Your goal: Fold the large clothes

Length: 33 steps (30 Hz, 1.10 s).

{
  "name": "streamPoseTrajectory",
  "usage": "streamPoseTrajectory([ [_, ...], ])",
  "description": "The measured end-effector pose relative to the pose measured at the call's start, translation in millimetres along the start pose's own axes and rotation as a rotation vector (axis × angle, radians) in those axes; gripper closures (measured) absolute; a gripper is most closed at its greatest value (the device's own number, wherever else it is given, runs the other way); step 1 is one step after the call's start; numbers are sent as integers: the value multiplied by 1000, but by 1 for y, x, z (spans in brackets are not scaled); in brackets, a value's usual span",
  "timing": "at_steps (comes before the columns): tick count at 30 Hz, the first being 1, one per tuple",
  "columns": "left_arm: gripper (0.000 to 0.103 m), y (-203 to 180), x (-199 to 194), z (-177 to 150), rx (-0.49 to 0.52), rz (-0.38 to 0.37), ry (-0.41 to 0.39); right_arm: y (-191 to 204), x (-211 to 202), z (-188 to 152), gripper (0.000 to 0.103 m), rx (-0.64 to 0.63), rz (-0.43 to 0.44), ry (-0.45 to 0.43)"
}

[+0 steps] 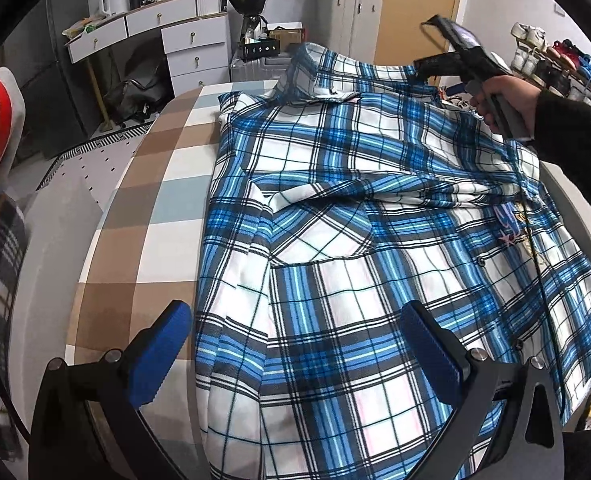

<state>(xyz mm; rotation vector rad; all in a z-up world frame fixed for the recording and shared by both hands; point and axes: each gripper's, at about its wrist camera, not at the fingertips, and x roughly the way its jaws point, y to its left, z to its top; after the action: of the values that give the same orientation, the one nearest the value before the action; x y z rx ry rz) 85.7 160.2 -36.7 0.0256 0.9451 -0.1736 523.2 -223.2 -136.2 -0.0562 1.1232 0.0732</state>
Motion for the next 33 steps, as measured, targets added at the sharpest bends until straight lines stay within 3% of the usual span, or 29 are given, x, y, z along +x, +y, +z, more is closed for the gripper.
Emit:
streamPoseTrajectory([
  [1, 1, 1, 1, 0, -2, 1, 3, 3, 2, -2, 34, -14, 6, 12],
  [2, 1, 2, 2, 0, -3, 3, 6, 6, 6, -3, 58, -27, 20, 19],
  [3, 1, 3, 3, 0, -5, 6, 9, 9, 8, -3, 72, -30, 14, 27],
  [4, 1, 4, 3, 0, -9, 7, 10, 7, 8, -9, 101, -27, 7, 29],
  [6, 1, 5, 2, 1, -18, 5, 6, 9, -3, -12, 99, -24, -2, -22],
  [9, 1, 6, -6, 5, -20, 12, -37, 23, -54, -27, 100, -99, -8, -227],
  [11, 1, 9, -12, 13, -40, 37, -85, 32, -79, -42, 100, -169, -37, -296],
  [14, 1, 15, -15, 44, -96, 37, -111, 36, -110, -65, 100, -206, -36, -348],
  [19, 1, 26, 0, 124, -226, 43, -156, 31, -133, -98, 100, -215, 2, -385],
  [21, 1, 22, 19, 157, -237, 55, -125, 31, -131, -105, 100, -232, 15, -380],
  [24, 1, 6, 60, 192, -143, 66, -10, 35, -128, -109, 99, -248, 40, -372],
  [27, 1, -5, 94, 210, -56, 193, 12, 34, -131, -114, 100, -253, 62, -379],
  [30, 2, -15, 137, 212, 64, 244, 152, 27, -127, -116, 99, -248, 81, -375],
  [31, 5, -14, 144, 212, 71, 243, 161, 25, -124, -116, 99, -248, 87, -368],
  [32, 19, -13, 150, 211, 79, 239, 171, 23, -122, -115, 99, -245, 94, -361],
  [33, 42, -12, 156, 210, 88, 235, 184, 23, -120, -116, 99, -245, 101, -354],
])
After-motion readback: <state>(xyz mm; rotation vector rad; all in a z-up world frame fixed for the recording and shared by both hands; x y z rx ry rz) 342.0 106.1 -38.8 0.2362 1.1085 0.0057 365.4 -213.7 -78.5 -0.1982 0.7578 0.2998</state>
